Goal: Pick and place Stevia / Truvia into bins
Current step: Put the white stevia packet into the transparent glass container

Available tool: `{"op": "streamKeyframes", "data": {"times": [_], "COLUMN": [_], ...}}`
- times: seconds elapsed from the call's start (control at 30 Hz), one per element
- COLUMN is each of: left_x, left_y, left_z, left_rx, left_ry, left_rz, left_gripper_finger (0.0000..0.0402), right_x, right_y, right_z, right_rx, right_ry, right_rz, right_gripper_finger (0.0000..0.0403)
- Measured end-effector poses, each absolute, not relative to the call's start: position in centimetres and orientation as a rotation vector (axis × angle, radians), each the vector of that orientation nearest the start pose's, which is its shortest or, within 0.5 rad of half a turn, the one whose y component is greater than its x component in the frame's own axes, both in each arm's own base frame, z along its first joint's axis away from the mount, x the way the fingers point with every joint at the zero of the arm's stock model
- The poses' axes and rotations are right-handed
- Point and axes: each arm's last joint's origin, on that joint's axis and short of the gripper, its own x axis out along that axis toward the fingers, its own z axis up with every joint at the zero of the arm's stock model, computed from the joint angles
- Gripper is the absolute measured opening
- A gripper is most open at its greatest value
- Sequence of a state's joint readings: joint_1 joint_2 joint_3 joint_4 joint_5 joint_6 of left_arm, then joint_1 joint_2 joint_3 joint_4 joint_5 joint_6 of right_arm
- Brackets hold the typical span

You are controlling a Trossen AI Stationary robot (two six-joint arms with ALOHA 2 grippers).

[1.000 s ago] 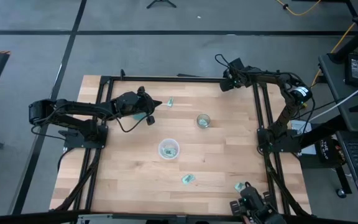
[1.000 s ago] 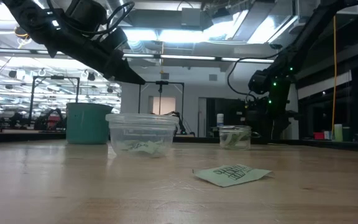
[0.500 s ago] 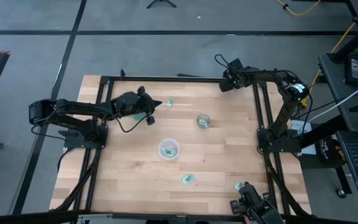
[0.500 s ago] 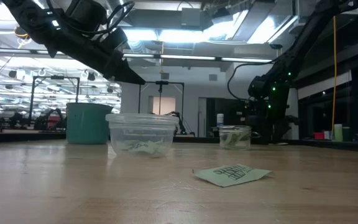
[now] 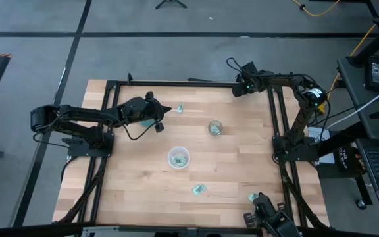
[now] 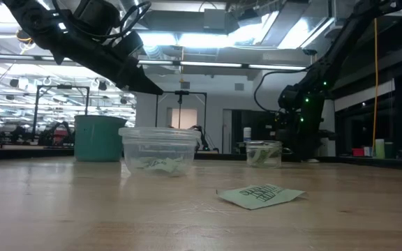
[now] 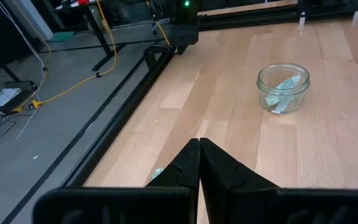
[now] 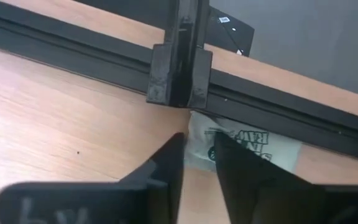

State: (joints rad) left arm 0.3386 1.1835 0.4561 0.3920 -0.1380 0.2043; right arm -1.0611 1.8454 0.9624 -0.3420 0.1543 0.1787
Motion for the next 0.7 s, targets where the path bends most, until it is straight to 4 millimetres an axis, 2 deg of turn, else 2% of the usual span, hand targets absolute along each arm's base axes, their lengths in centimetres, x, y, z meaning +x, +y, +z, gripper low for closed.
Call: {"op": "streamKeyframes", "data": {"times": [0.2, 0.47, 0.7], "left_x": [22.0, 22.0, 22.0], "left_y": [8.2, 8.2, 8.2], "left_z": [19.8, 19.8, 19.8], "left_rx": [0.165, 0.165, 0.163], "left_ry": [0.384, 0.384, 0.384], "left_rz": [0.436, 0.436, 0.436], "left_gripper_finger": [0.0004, 0.0004, 0.0004], "right_x": [15.5, 15.6, 15.6], "right_y": [-28.7, -28.7, -27.8], "right_z": [11.5, 11.7, 13.7], "right_rx": [0.685, 0.679, 0.735], "right_ry": [1.087, 1.102, 1.220], "right_rz": [-1.140, -1.102, -1.024], "right_gripper_finger": [0.0008, 0.0002, 0.0001]}}
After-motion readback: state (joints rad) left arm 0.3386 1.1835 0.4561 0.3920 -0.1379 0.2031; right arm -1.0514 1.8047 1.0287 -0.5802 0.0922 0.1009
